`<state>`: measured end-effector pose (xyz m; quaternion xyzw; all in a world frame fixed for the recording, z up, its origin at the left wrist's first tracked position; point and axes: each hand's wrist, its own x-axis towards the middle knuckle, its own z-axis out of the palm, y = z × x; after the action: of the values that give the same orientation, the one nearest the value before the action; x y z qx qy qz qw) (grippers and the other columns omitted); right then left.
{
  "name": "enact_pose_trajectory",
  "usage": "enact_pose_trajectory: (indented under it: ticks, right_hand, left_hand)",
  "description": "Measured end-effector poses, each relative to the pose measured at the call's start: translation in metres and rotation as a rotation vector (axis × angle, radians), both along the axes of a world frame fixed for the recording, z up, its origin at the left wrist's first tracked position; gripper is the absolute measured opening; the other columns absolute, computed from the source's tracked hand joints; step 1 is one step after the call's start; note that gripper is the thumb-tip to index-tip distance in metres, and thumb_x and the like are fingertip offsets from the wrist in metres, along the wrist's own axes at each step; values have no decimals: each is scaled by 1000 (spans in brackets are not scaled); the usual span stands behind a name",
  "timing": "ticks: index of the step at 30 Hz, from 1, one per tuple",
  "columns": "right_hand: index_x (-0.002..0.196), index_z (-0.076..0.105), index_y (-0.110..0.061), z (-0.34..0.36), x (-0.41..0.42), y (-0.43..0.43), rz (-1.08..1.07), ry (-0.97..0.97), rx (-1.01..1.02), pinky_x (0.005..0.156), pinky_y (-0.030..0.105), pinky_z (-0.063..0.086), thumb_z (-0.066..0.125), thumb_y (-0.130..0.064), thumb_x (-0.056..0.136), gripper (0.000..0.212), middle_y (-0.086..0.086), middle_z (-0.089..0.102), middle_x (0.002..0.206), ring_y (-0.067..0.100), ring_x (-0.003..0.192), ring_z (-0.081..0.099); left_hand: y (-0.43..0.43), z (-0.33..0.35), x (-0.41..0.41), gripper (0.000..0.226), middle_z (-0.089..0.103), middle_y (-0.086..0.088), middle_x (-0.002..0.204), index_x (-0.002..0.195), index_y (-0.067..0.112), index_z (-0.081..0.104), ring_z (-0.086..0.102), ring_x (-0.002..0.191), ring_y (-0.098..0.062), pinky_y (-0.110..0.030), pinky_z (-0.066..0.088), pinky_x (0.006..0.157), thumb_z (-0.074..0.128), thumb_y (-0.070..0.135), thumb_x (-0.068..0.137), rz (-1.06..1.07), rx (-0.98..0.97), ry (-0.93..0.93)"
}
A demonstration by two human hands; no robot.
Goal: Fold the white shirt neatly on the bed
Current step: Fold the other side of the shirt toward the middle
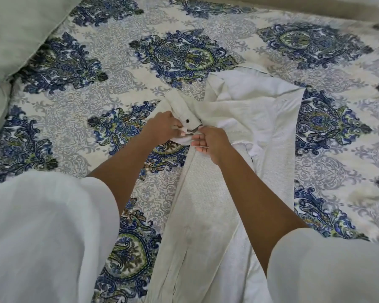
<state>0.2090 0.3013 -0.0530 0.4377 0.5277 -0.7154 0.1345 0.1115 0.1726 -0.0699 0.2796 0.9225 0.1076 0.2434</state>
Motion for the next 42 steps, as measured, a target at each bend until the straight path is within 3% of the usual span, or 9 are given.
enact_pose_trajectory:
  ticks: [5, 9, 12, 17, 20, 23, 27, 36, 42]
  right_hand:
    - [86, 56, -9, -1, -1, 3, -22, -12, 5, 55, 22, 46, 39, -8, 97, 20, 5, 58, 70, 14, 56, 54]
    - [98, 56, -4, 9, 7, 9, -78, 84, -154, 67, 31, 52, 44, -40, 96, 38, 13, 64, 87, 22, 75, 64]
    - [98, 59, -11, 43, 22, 33, -82, 163, -247, 72, 37, 55, 45, -61, 87, 53, 10, 67, 83, 24, 71, 65]
    - [85, 56, -8, 81, 113, 80, -185, 136, -140, 51, 33, 57, 51, -9, 88, 6, 7, 64, 58, 25, 59, 62]
    - [86, 55, -5, 85, 184, 85, -282, 168, -145, 37, 21, 48, 39, 4, 90, 19, 3, 66, 54, 16, 45, 60]
    - [97, 57, -3, 83, 256, 84, -374, 180, -226, 39, 17, 44, 37, 4, 92, 22, 4, 70, 64, 16, 48, 63]
    - [104, 54, -5, 68, 338, 71, -472, 80, -290, 38, 17, 43, 38, 4, 92, 23, 4, 71, 66, 16, 50, 64]
    - [93, 61, -5, 24, 434, -12, -333, -116, -267, 65, 34, 49, 61, 10, 76, 23, 15, 66, 89, 28, 78, 62]
    - [87, 62, -8, -9, 433, -32, -80, -291, -150, 80, 42, 50, 65, 3, 78, 15, 14, 64, 98, 30, 96, 59]
  left_hand:
    - [8, -5, 7, 27, 55, -15, 108, 106, 9, 64, 53, 100, -30, -38, 39, 84, 45, 25, 96, 149, 93, 128]
    - [18, 16, 34, 28, 42, -1, 70, 69, 15, 40, 36, 64, -10, -25, 31, 62, 44, 12, 97, 617, 717, -101]
    - [36, 39, 87, 17, 49, 4, 73, 80, 14, 51, 46, 70, -6, -21, 37, 66, 45, 5, 93, 353, 878, -235]
    - [61, 59, 177, 25, 64, -5, 110, 113, 12, 61, 59, 107, -18, -24, 44, 95, 52, 16, 89, 57, 952, -330]
    - [52, 59, 230, 24, 59, -2, 115, 109, 15, 60, 53, 115, -19, -32, 39, 103, 56, 15, 86, 108, 1082, -188]
    - [34, 46, 279, 20, 54, -2, 107, 95, 22, 58, 51, 104, -21, -31, 40, 89, 53, 10, 80, 851, 986, -136]
    - [31, 44, 322, 10, 56, -6, 86, 87, 16, 53, 55, 74, -21, -28, 45, 67, 46, 15, 94, 1396, 932, -830]
    - [42, 36, 287, 28, 56, -2, 76, 83, 16, 57, 53, 67, -17, -27, 43, 63, 53, 43, 91, 974, 578, -930]
    - [29, 20, 294, 13, 58, -7, 70, 78, 9, 59, 53, 64, -22, -29, 43, 60, 61, -3, 81, 1064, 601, -768]
